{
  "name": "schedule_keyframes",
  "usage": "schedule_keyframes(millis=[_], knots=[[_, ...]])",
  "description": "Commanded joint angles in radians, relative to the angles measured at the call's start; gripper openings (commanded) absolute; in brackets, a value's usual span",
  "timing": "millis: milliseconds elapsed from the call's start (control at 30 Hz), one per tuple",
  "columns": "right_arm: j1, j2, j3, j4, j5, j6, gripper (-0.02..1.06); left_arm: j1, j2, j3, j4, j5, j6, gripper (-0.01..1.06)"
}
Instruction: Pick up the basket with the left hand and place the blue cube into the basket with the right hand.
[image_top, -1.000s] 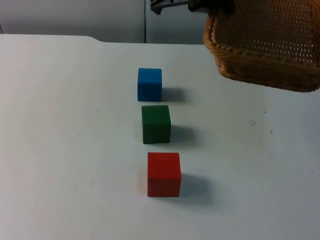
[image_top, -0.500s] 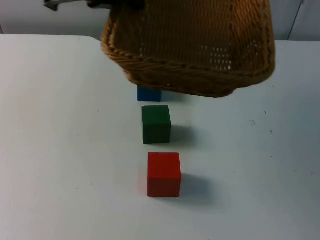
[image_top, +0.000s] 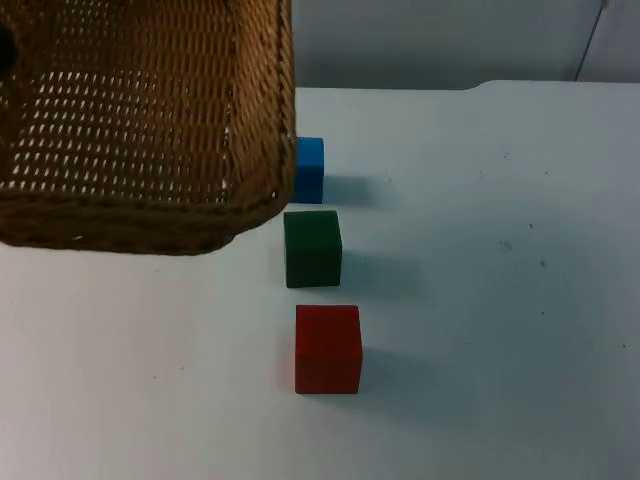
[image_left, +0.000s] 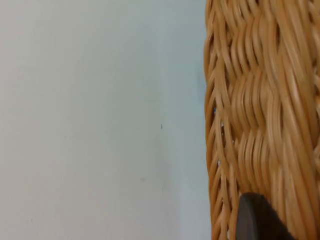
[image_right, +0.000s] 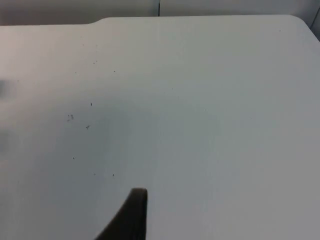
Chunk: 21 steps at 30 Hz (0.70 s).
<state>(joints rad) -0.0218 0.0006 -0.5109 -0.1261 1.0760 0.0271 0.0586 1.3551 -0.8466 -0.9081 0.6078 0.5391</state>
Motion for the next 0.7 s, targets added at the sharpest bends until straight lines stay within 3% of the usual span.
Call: schedule_keyframes(millis=[0,167,400,667], knots=[[-0.005,-0.001,0.005,-0.001,-0.003,-0.003,1.04,0.115,-0.024,0.041,-0.157,0.147,0.158,0.00],[-0.005,-0.001,0.005,-0.001,-0.003,-0.003,1.04,0.237,-0.024,0.114,-0.184,0.194,0.220,0.00],[-0.005,-0.001,0.005,0.008,-0.003,-0.012,1.04,0.286,-0.024,0.173,-0.144,0.181,0.293,0.00],[-0.005,0.019,-0.002,0.073,-0.005,-0.100,1.04,0.334,-0.024,0.196,-0.162,0.181,0.345,0.00]])
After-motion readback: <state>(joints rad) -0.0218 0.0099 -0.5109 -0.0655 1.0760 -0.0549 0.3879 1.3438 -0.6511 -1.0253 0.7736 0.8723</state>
